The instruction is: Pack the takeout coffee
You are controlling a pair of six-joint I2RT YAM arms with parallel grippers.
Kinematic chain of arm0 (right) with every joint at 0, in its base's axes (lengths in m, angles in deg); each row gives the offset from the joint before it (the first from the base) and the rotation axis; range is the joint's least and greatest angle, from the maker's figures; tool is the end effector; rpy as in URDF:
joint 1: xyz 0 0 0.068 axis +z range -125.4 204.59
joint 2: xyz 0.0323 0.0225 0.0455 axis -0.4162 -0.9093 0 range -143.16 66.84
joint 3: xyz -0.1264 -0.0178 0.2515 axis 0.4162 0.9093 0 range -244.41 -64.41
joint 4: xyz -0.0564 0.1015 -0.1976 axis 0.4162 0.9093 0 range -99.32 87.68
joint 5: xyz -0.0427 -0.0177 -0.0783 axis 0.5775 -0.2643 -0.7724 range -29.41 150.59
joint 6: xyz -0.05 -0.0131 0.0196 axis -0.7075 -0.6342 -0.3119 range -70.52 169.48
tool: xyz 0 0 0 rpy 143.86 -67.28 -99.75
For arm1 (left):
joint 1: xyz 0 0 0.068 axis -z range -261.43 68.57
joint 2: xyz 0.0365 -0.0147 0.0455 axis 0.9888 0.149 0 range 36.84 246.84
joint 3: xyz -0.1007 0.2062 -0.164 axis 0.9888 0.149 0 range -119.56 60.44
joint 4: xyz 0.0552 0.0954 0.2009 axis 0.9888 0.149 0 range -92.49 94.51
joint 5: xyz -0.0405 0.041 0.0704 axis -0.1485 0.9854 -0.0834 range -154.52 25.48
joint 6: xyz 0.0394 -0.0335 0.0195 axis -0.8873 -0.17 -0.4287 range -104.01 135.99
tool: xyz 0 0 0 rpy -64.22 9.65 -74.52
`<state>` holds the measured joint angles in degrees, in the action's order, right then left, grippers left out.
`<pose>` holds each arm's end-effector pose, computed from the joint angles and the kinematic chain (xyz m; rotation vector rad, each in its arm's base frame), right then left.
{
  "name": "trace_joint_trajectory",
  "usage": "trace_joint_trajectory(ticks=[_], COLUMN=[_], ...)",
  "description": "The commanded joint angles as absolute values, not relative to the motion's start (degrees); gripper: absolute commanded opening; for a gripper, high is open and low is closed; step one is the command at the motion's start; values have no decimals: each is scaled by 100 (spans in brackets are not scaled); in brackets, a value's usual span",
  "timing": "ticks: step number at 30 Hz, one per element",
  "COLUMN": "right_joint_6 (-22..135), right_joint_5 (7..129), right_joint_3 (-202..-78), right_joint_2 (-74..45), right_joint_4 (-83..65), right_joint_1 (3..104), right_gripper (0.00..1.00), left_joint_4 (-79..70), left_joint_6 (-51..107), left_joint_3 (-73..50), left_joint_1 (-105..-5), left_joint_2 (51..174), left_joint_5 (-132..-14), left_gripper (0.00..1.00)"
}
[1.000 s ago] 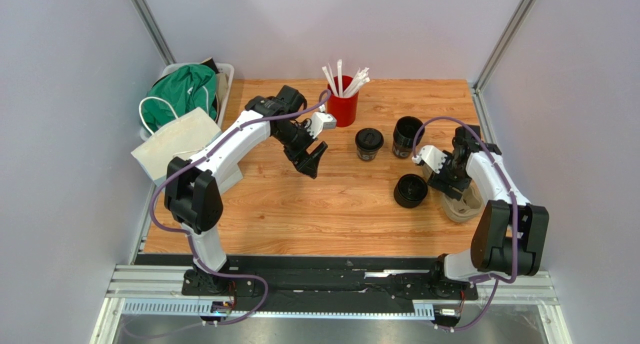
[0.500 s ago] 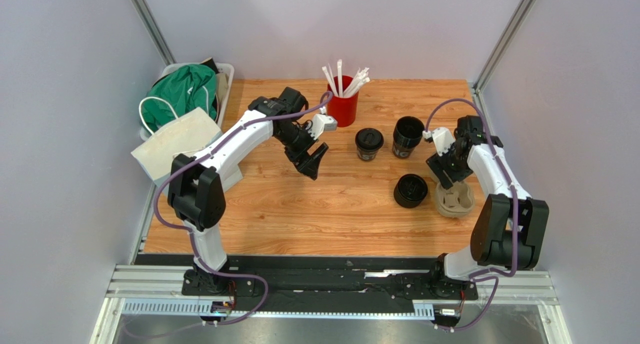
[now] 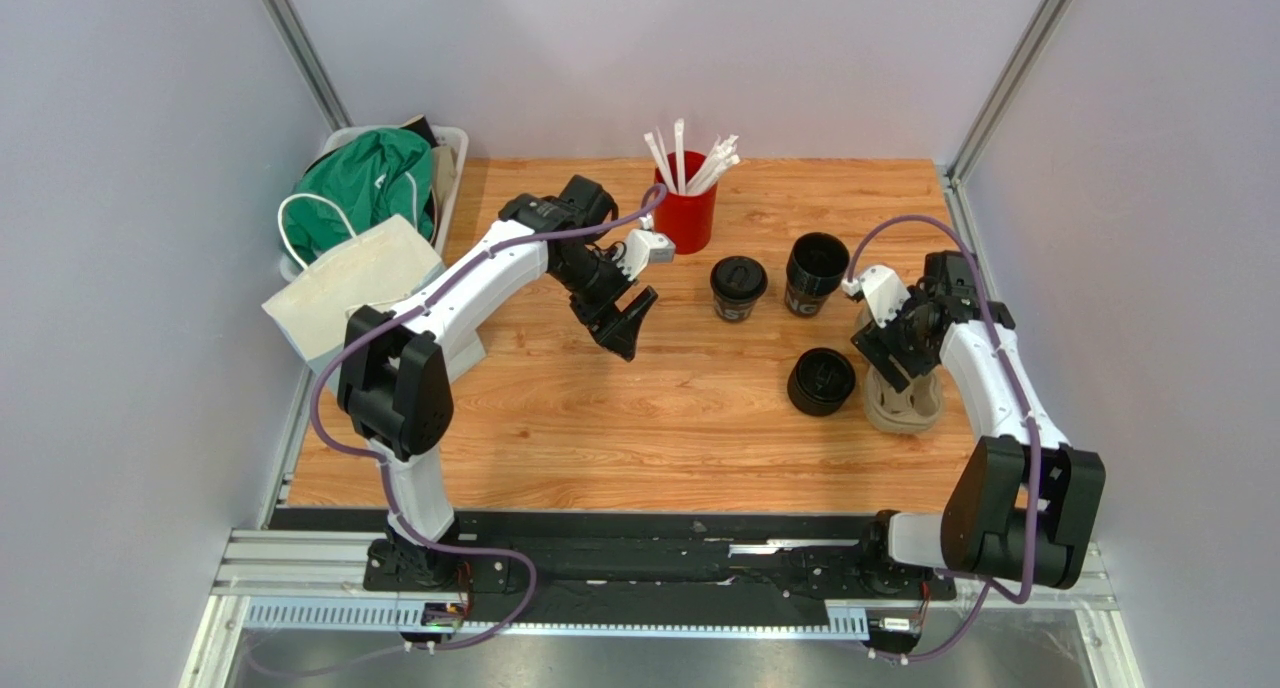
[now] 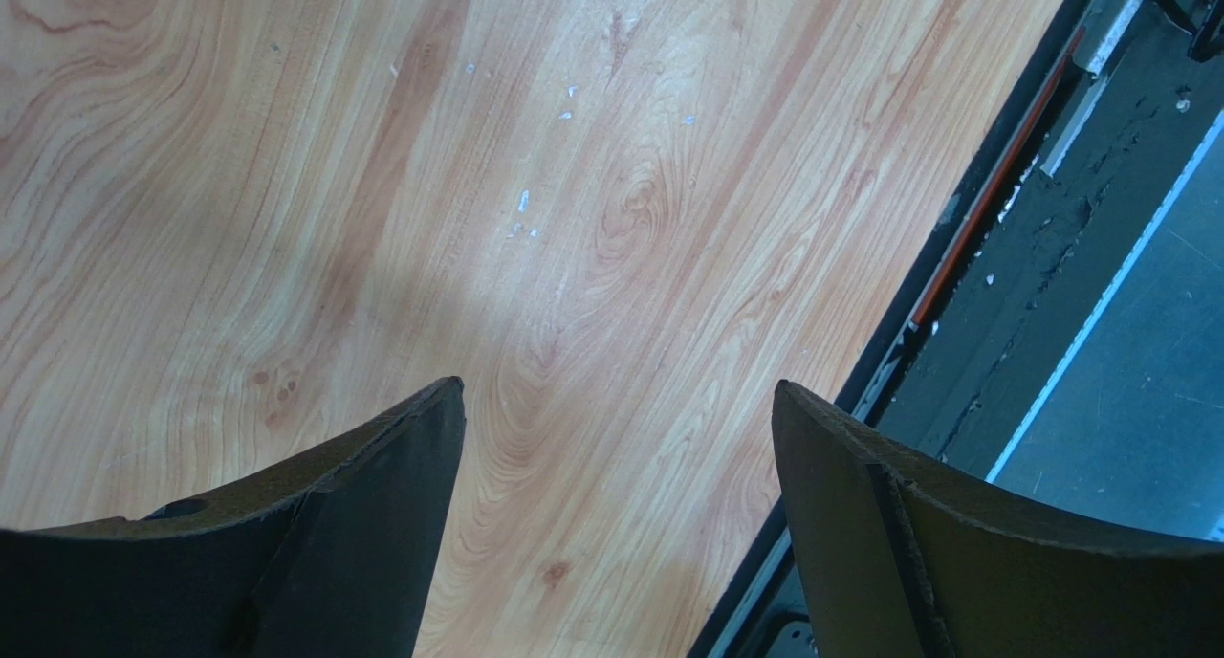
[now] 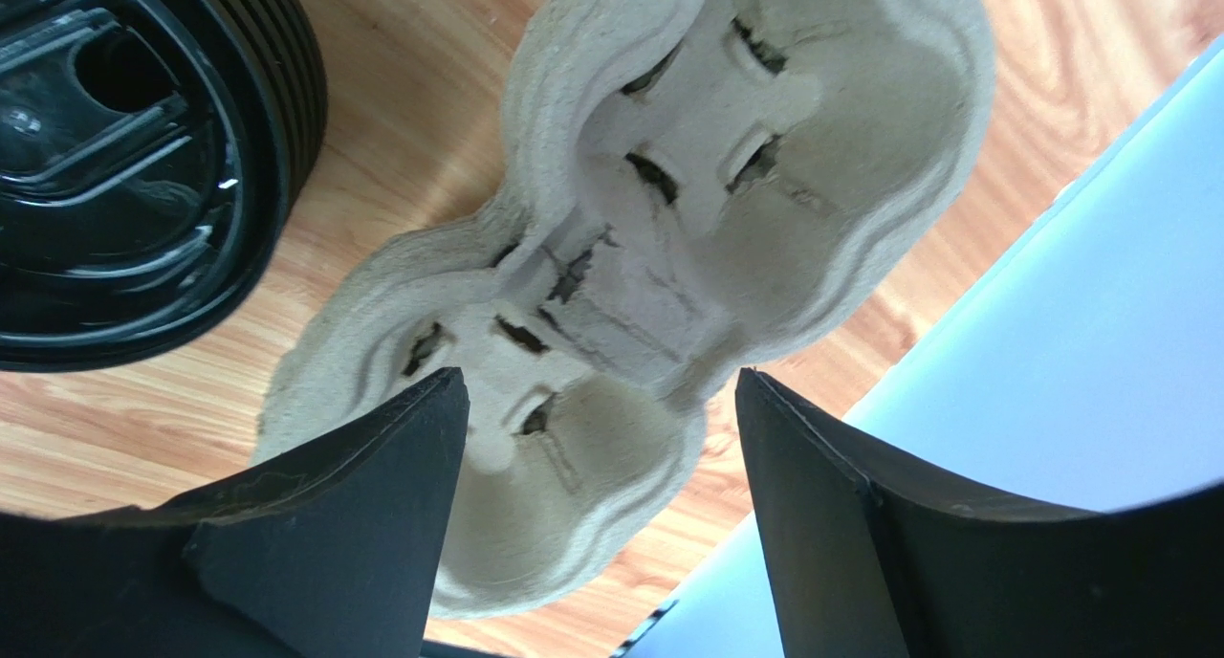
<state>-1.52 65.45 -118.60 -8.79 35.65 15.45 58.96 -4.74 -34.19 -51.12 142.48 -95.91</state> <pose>0.2121 -0.0308 0.2553 -1.0006 2.5482 -0.1860 0.2866 -0.1904 0.2944 1.3037 2.4516 -0.8126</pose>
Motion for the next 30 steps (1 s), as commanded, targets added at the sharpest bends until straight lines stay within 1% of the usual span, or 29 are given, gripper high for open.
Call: trace_joint_trajectory(ticks=[1, 12, 16, 17, 19, 20, 23, 28, 30], right_joint_6=[-817, -1511, -1512, -1512, -1520, -1512, -1529, -1424, -1293], right_joint_5=[6884, 7719, 7904, 7922, 7931, 7940, 7975, 8019, 8063], right_joint_3=[-11907, -11952, -11978, -11943, -11925, -11908, -11872, -11863, -11872], right_joint_2=[-944, -1331, -1358, -1358, -1366, -1367, -1340, -1270, -1200], right_joint_4=[3224, 3339, 3251, 3225, 3172, 3163, 3172, 3155, 3120], right_joint_1=[1361, 1115, 1097, 1088, 1071, 1053, 992, 851, 781], right_gripper=[74, 71, 65, 60, 53, 45, 33, 19, 19], left_joint_4=[5850, 5859, 5850, 5859, 5859, 5850, 5877, 5877, 5877], left_joint_6=[-484, -493, -501, -501, -493, -501, -501, -493, -501], left_joint_3=[-3492, -3501, -3501, -3492, -3492, -3492, -3510, -3518, -3527], left_joint_1=[-5084, -5058, -5040, -5040, -5032, -5032, -5032, -5023, -5014], left_joint_2=[14222, 14309, 14353, 14362, 14371, 14371, 14389, 14424, 14441], left_joint_5=[-9625, -9572, -9537, -9545, -9528, -9537, -9528, -9528, -9519], left_gripper=[86, 86, 86, 86, 87, 86, 86, 87, 86])
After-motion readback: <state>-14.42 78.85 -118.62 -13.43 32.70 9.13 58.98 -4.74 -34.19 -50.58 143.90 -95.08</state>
